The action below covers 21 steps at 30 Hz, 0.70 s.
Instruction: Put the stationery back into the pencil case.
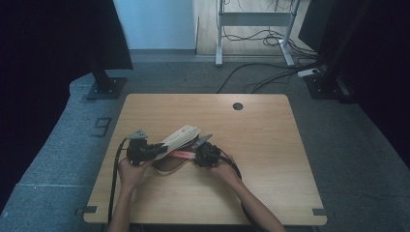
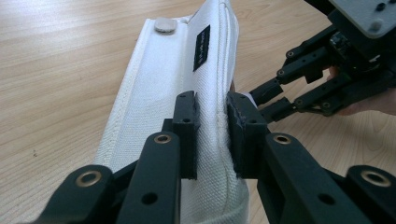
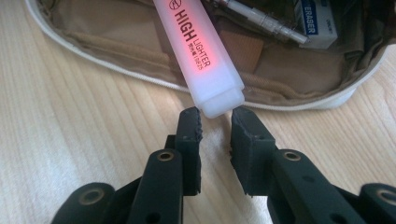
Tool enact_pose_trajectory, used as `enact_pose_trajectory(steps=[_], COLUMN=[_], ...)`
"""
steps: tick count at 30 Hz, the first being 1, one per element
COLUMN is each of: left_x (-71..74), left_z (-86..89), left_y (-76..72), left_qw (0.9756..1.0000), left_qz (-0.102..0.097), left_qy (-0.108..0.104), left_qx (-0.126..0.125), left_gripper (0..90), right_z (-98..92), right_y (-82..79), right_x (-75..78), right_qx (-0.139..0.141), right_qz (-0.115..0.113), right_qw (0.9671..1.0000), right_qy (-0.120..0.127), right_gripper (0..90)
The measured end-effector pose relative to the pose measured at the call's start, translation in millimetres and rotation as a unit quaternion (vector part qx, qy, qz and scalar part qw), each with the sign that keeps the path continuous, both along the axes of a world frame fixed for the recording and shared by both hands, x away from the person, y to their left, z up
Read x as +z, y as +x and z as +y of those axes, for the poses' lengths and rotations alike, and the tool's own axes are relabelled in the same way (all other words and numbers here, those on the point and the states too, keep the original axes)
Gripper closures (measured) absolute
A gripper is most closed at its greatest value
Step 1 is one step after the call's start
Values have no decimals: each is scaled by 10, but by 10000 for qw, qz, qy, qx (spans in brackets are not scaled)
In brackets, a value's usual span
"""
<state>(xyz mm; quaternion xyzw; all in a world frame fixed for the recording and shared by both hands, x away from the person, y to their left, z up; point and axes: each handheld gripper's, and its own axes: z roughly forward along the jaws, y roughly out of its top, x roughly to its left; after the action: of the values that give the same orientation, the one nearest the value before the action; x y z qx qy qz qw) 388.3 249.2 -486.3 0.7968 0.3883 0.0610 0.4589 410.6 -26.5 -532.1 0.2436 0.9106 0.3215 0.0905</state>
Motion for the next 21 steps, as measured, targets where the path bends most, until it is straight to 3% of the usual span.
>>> enact_pose_trajectory(steps=[11,21], left_x=[-1,-7], left_z=[-5,-13], left_y=[-1,3], left_qw=[10000,10000], left_qz=[10,30], left_qy=[5,6], left_qx=[-7,-51], left_gripper=[746,742], right_z=[94,187], right_y=[93,252], right_x=[40,117], right_qx=[-110,-270], right_qz=[-173,-203], right_qw=[9998,9993], right_qy=[-48,129], right_gripper=[762,772])
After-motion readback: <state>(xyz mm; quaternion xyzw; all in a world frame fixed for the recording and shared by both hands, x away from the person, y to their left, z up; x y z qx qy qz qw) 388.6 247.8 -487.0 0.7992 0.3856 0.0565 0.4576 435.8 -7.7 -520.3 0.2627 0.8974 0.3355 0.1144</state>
